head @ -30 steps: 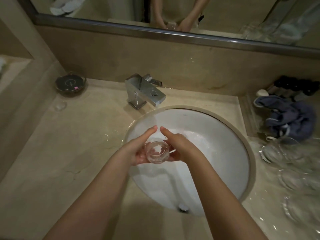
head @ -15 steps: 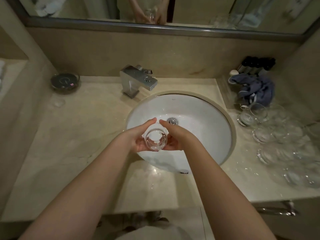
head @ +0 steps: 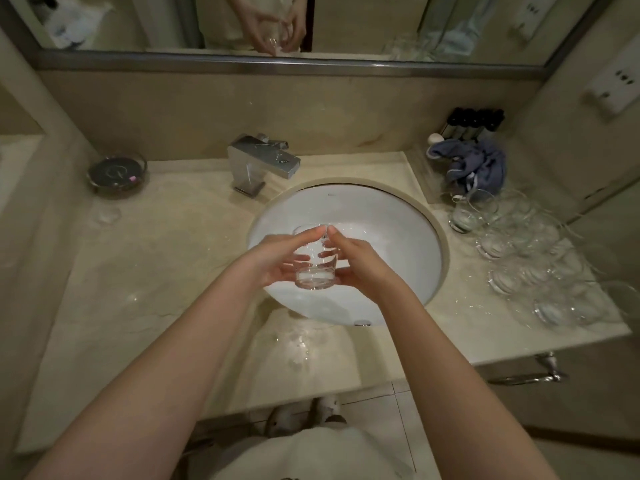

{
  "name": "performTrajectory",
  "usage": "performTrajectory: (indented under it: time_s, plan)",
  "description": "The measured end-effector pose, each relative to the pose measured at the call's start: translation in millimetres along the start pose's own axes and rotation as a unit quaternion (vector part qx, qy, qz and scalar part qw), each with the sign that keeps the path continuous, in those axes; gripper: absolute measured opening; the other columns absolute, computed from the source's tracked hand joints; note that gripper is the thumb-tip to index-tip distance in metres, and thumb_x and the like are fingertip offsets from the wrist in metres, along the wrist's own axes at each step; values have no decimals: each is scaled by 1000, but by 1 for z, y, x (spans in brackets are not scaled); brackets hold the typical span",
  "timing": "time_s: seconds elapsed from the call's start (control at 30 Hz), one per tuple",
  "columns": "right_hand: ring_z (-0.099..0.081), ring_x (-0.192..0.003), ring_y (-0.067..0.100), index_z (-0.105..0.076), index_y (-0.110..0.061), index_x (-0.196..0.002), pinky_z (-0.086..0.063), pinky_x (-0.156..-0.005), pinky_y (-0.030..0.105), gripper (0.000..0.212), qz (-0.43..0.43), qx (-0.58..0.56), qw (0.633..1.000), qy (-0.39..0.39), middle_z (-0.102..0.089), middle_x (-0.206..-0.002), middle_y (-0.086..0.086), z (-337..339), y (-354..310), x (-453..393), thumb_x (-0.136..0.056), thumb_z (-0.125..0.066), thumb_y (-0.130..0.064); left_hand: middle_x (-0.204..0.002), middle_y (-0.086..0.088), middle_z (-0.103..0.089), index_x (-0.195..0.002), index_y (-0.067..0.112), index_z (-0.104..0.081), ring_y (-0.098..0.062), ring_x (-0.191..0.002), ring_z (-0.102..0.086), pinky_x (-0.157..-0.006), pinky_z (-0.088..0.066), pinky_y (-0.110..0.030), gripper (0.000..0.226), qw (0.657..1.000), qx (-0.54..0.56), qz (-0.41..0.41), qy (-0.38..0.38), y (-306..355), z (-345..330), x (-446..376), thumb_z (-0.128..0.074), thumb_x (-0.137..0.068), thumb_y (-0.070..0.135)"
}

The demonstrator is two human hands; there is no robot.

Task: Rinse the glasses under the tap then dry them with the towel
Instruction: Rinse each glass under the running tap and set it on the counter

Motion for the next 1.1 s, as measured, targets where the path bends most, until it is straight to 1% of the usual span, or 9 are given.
performTrajectory:
  time_s: [0.1,0.23,0.37,0.47,0.57,0.63,0.83,1.0,1.1]
  plan:
    - [-70,-96,31,-61,-12,-123,-57,-87,37,41,63,-46,997,-14,-63,-120,13,13,-4,14,-95,-58,-41,-109,-6,-68,-115,23,-64,-19,-92,-69,-83,-56,-34,64,996,-6,-89,-13,17,-12,16,-82,-59,46]
    - [-69,-97,24,-60,-16,-122,-56,-88,34,38,123,-137,983,-11,-66,-114,7,35,-9,39,-86,-66,-28,-112,4,-65,-122,33,-59,-11,-96,-67,-76,-54,-29,71,986,0,-161,-53,26,-41,27,-86,-56,36]
    - [-68,-98,20,-63,-20,-116,-55,-85,31,43,159,-176,971,-2,-69,-110,1,57,-12,58,-75,-68,-32,-126,-5,-59,-114,35,-60,-18,-101,-67,-73,-55,-29,67,978,40,-193,-66,28,-73,30,-87,-52,37]
    - [-68,-93,22,-61,-17,-117,-54,-86,35,44,157,-181,971,8,-71,-102,-1,80,-13,62,-76,-68,-33,-120,-12,-61,-115,31,-58,-21,-89,-68,-67,-53,-29,66,974,70,-206,-70,31,-100,30,-82,-54,41]
    - [-68,-93,17,-61,-15,-115,-54,-82,31,42,168,-169,971,8,-72,-98,-4,107,-19,62,-77,-67,-32,-100,-2,-70,-122,24,-52,-19,-81,-70,-61,-53,-28,61,970,99,-215,-61,38,-129,27,-77,-67,33]
    - [-69,-93,11,-62,-16,-113,-54,-78,25,35,177,-148,973,2,-70,-102,-3,127,-24,60,-81,-65,-31,-95,3,-72,-125,22,-51,-21,-81,-71,-63,-54,-30,70,967,115,-223,-40,42,-148,23,-79,-63,38]
    - [-67,-94,11,-62,-14,-113,-56,-78,26,23,169,-67,983,-10,-64,-110,4,196,-38,43,-91,-64,-21,-102,2,-73,-124,24,-51,-26,-98,-71,-71,-55,-35,77,953,205,-222,13,50,-208,9,-78,-56,45]
    - [-64,-95,13,-60,-18,-113,-54,-81,29,23,163,18,986,-28,-65,-109,9,241,-54,26,-91,-65,-24,-87,9,-75,-125,24,-50,-16,-86,-72,-62,-57,-31,60,948,219,-226,53,66,-240,-6,-72,-70,32]
    - [-62,-96,15,-60,-13,-115,-53,-81,31,26,178,57,982,-20,-66,-112,12,265,-68,11,-92,-64,-24,-96,6,-71,-126,26,-53,-12,-82,-72,-71,-60,-43,61,946,222,-222,85,72,-245,-16,-73,-68,32]
Point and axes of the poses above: each hand's wrist, its own x-axis away from the middle knuckle, its own z-axis out of the back of the hand, y = z × x, the point moved 8 cm from there along -x, towards the middle knuckle
